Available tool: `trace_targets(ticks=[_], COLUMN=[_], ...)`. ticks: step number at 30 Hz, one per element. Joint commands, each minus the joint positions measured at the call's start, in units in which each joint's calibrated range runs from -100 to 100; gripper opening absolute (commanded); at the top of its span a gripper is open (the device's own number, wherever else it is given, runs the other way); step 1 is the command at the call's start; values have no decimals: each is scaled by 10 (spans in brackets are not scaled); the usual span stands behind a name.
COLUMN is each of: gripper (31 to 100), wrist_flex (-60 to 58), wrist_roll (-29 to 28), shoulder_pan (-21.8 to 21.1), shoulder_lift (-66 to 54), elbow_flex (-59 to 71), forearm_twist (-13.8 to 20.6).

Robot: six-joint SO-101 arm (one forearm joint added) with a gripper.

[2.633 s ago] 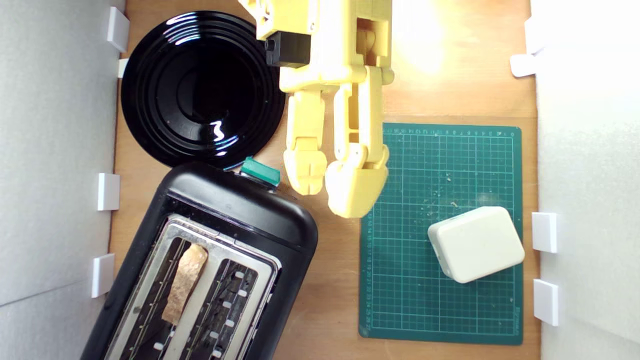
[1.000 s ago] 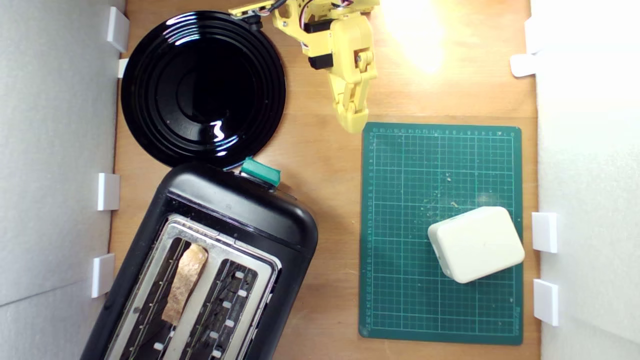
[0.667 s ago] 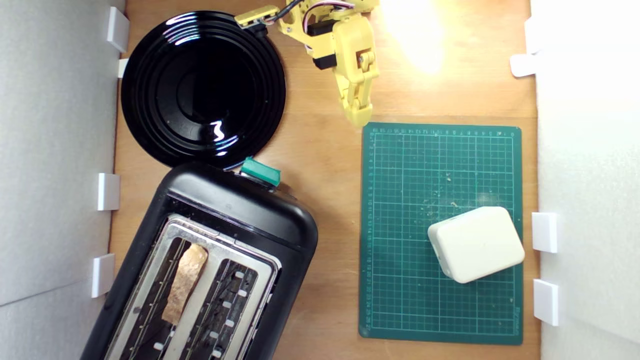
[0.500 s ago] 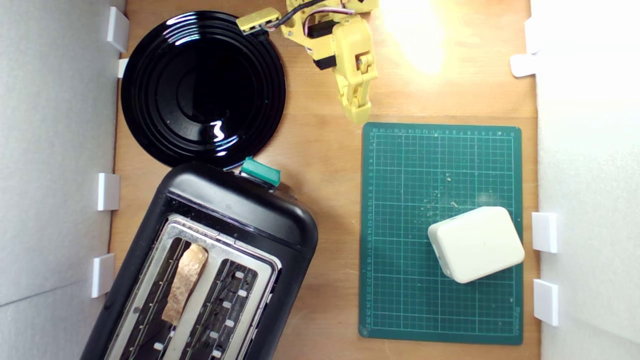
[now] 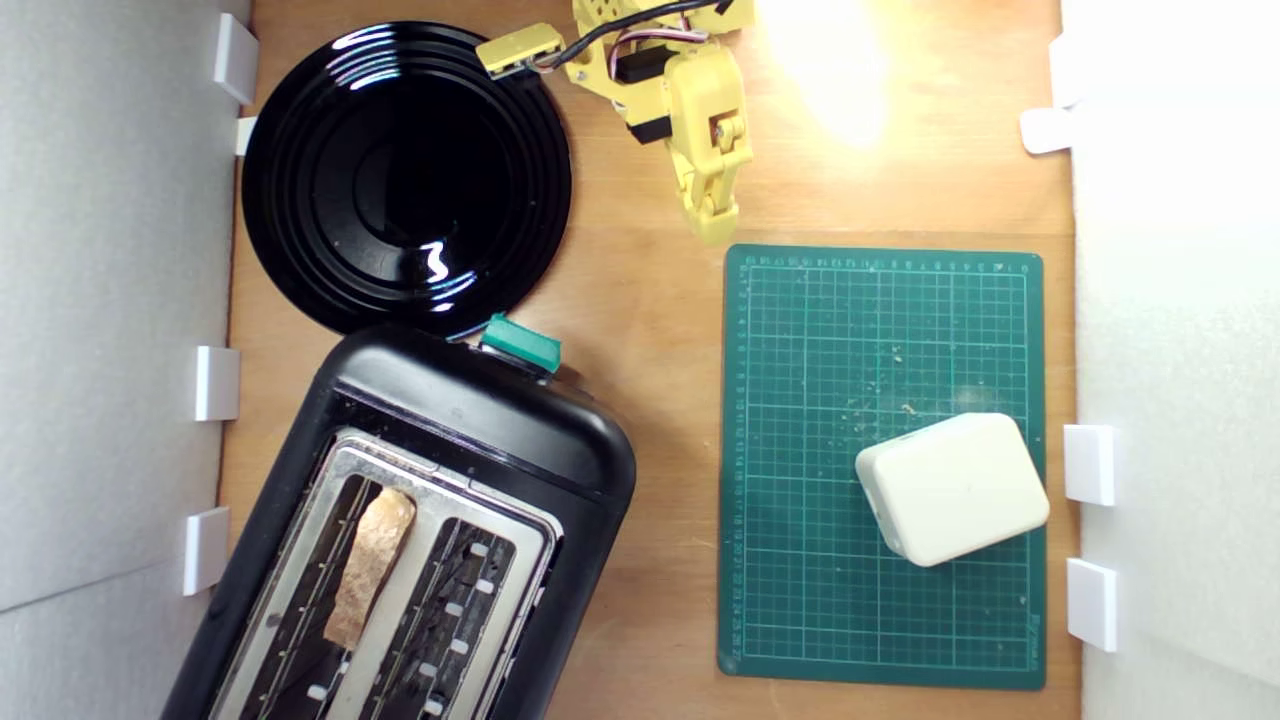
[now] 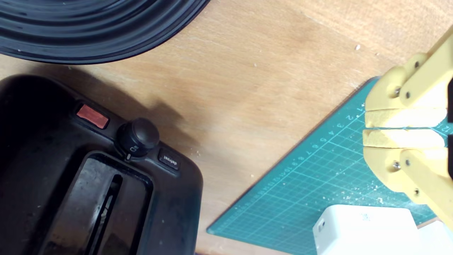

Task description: Pick bread and place in toaster

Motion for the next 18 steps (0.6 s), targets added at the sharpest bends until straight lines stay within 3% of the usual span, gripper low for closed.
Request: trace_targets(ticks=[1, 18], gripper=[391, 391], wrist_flex=[1, 1], wrist_roll=[-1, -3], shoulder_pan=[2, 3], shoulder_lift=[-3, -6], elbow_flex=[-1, 19], forearm_twist=[0, 1])
